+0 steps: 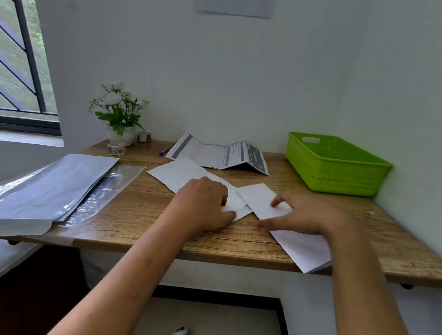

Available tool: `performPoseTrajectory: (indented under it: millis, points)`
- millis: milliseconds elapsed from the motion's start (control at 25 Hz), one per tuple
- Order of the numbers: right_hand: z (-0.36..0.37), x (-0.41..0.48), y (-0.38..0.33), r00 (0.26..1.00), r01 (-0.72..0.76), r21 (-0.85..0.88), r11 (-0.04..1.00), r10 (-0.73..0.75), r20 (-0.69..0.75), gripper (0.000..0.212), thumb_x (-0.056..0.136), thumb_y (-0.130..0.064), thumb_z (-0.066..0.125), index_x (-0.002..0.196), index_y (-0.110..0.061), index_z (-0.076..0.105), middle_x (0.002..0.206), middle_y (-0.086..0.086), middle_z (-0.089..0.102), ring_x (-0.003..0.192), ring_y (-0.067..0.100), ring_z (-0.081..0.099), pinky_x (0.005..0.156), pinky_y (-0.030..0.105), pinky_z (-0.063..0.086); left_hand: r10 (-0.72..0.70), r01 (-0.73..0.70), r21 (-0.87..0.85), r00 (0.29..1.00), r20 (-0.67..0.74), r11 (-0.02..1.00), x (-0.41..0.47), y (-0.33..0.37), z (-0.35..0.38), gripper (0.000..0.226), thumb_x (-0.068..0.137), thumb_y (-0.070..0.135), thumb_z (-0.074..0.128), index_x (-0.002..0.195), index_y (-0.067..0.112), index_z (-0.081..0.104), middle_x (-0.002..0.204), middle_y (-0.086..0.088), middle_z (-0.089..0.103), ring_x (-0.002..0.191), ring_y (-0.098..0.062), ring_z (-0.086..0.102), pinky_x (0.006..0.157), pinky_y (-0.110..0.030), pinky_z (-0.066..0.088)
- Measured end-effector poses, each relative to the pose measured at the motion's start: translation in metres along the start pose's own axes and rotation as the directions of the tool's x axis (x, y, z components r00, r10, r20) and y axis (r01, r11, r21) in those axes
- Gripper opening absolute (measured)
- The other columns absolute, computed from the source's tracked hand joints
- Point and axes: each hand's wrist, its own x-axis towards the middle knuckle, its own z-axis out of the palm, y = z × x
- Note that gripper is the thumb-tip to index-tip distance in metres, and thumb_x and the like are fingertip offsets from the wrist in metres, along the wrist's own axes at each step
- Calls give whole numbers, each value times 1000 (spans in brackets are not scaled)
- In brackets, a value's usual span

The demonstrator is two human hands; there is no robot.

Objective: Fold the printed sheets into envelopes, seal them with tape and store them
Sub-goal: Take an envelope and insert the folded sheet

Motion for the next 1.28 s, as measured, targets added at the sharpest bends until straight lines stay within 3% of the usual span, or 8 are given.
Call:
performPoseTrajectory:
  millis: [240, 360, 440, 640, 840, 920, 1040, 1280]
  points:
    - [8, -5, -30, 1000, 6, -168, 986, -1, 30, 58, 82, -44, 61, 135, -29, 43, 136, 4, 48, 117, 22, 49, 90, 34, 45, 45, -50, 102, 998, 52, 994, 1, 14, -9, 35, 85, 43, 56, 109, 18, 58, 109, -4, 61, 86, -15, 46, 77, -28, 44]
    - [13, -13, -31, 1000, 18, -196, 980, -15, 20, 55, 83, -36, 55, 135, -29, 38, 122, 4, 53, 100, 21, 50, 77, 32, 42, 49, -55, 132, 998, 50, 990, 0, 21, -10, 31, 88, 34, 54, 112, 14, 56, 111, -6, 59, 84, -15, 42, 73, -27, 40]
    - [19, -19, -31, 997, 66, -209, 976, -72, -23, 57, 83, -28, 55, 136, -27, 34, 111, 5, 55, 90, 21, 49, 69, 31, 39, 25, -28, 126, 999, 23, 992, -1, 23, -10, 28, 91, 30, 52, 112, 13, 56, 111, -7, 59, 84, -15, 43, 73, -26, 39]
    - [35, -26, -28, 929, 232, -281, 931, -297, -219, 63, 87, -2, 47, 139, -31, 26, 113, 11, 59, 88, 25, 58, 67, 34, 43, -72, 79, 106, 995, -71, 991, 1, 18, -5, 25, 94, 20, 48, 117, 14, 57, 114, -9, 61, 101, -23, 57, 76, -28, 44]
    - [6, -37, -17, 899, 335, -109, 936, -352, -260, 71, 86, 7, 38, 133, -46, 44, 138, 0, 52, 114, 23, 55, 83, 30, 44, -186, 185, -22, 979, -84, 983, 0, 10, -4, 26, 96, 24, 46, 116, 15, 60, 110, -9, 63, 97, -24, 59, 80, -32, 50]
    - [-6, -44, -14, 907, 362, -29, 932, -360, -219, 66, 88, 8, 36, 121, -46, 56, 135, -2, 53, 111, 20, 55, 85, 30, 46, -212, 205, -104, 975, -67, 973, 2, 2, -9, 24, 95, 22, 47, 112, 15, 62, 109, -8, 64, 93, -22, 59, 77, -30, 47]
    - [-12, -43, -11, 918, 334, -22, 942, -330, -220, 53, 92, 1, 39, 106, -44, 64, 120, -1, 61, 99, 19, 59, 86, 36, 51, -160, 161, -116, 987, 12, 980, 3, -3, -16, 31, 93, 17, 52, 123, 15, 59, 121, -7, 62, 107, -22, 56, 86, -31, 45]
    - [-11, -39, -29, 830, 65, -449, 891, -299, -471, 51, 91, -2, 44, 127, -36, 54, 113, 3, 63, 96, 24, 62, 65, 28, 38, -174, 172, -230, 985, 12, 958, 3, -3, -12, 36, 95, 20, 43, 129, 17, 56, 123, -5, 61, 95, -16, 50, 77, -26, 39]
